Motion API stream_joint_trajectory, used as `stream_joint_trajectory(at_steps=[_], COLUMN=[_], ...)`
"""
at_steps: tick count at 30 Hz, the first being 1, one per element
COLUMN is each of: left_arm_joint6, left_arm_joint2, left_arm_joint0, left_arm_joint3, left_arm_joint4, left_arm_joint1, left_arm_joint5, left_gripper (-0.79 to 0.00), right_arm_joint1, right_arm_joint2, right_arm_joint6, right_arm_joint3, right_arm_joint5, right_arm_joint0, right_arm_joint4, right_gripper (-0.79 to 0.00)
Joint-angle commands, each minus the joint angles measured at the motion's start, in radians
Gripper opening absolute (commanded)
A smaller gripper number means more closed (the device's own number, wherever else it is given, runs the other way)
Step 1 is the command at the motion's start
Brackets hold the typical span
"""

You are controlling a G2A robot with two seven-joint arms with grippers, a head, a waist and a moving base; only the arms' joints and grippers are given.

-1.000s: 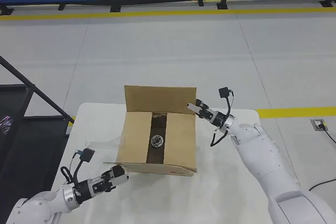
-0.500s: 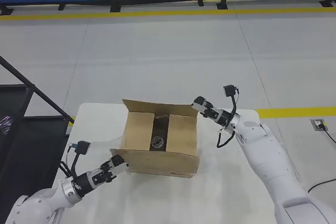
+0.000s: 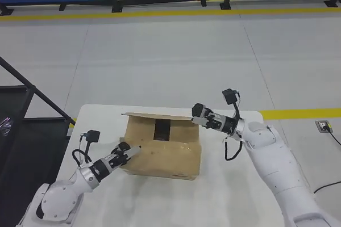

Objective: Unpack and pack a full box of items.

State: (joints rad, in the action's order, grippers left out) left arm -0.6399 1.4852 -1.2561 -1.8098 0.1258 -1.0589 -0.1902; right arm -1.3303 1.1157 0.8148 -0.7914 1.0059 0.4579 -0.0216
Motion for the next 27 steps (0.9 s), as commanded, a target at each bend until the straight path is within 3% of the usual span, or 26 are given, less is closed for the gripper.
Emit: stream_joint_trajectory(at_steps=[1,8,16,27], left_arm_joint6=[0.012,0.020,0.040,0.062], left_arm_joint2=[-0.022,-0.054,-0.084,-0.107], left_arm_joint0=[0.019,0.050,0.075,0.097], left_arm_joint3=[0.015,0.041,0.063,0.090], left_arm_joint4=[0.019,0.037,0.065,0.071], left_arm_joint1=[-0.002,-0.005,-0.009,-0.013], left_arm_joint5=[0.005,0.004,0.004,0.016], left_gripper=[0.000,0.000,0.000,0.000], right_arm_joint1=[0.012,0.032,0.029,0.028], right_arm_joint2=[-0.040,-0.099,-0.123,-0.136], right_arm_joint6=[0.047,0.253,0.350,0.333], right_arm_joint3=[-0.008,-0.018,-0.008,-0.057], right_arm_joint5=[-0.048,-0.254,-0.442,-0.458], right_arm_joint0=[-0.004,-0.025,-0.051,-0.033], right_arm_joint4=[-0.044,-0.236,-0.309,-0.279], right_gripper=[0.000,0.000,0.000,0.000])
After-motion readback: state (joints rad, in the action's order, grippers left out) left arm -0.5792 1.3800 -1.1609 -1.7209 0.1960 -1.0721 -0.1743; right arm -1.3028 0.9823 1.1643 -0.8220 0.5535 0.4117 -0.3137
